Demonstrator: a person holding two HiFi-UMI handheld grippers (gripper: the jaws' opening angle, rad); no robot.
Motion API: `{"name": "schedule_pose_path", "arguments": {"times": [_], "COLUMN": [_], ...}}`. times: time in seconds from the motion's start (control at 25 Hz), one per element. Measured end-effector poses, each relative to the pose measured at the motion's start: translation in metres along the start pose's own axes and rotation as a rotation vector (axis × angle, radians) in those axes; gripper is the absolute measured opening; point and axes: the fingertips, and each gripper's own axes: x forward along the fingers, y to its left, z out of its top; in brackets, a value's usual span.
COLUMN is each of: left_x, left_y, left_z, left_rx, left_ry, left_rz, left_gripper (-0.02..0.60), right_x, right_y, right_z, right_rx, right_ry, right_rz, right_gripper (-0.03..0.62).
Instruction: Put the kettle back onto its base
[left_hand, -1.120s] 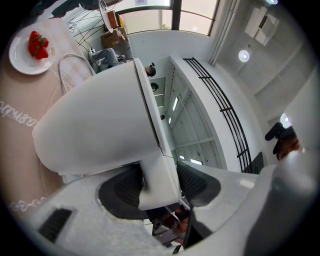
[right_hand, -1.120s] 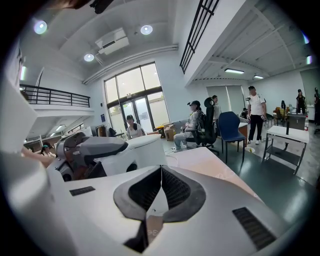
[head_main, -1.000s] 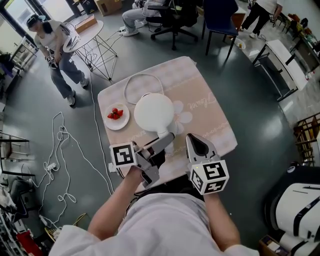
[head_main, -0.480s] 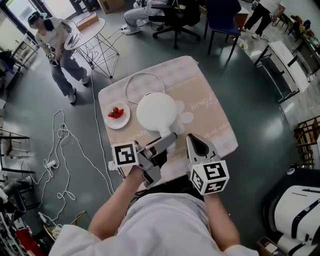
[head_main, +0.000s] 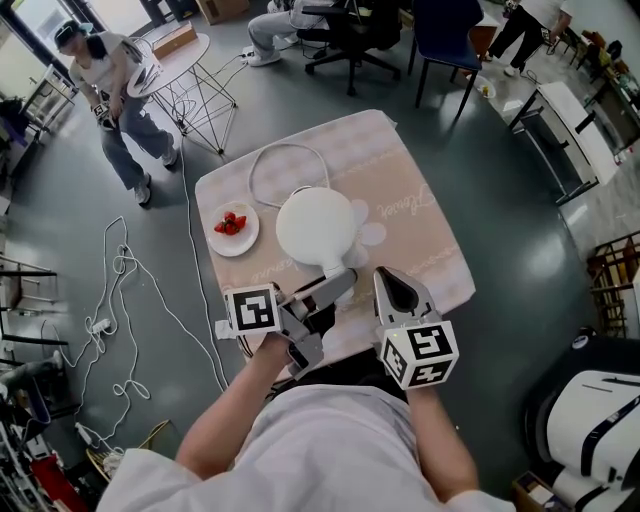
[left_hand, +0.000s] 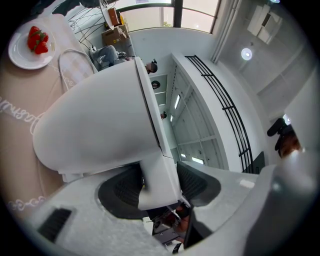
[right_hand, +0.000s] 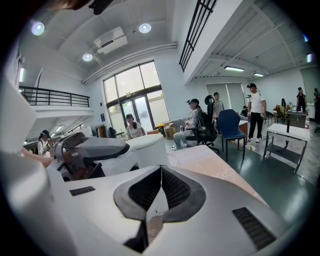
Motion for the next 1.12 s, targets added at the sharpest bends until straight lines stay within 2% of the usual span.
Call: {"name": "schedule_pose_path", "arguments": {"times": [0.6,1.12], "left_x": [-0.002,-0.023], "left_y": [0.006,0.009], "left_z": [-0.011,-0.012], "left_rx": [0.036,0.18], "left_ry": [0.023,0.064], "left_rz": [-0.008,0.034], "left_gripper": [0.222,0.261], "right_x": [0.004,-0.003], "right_y": [0.007,0.034], "right_z": [-0.002,0.003], "right_rx": [-0.001,-0.029], "right_ry": [0.002,-0.022], "right_rz": [-0.003,-0.047], "right_gripper": [0.006,0.006]}}
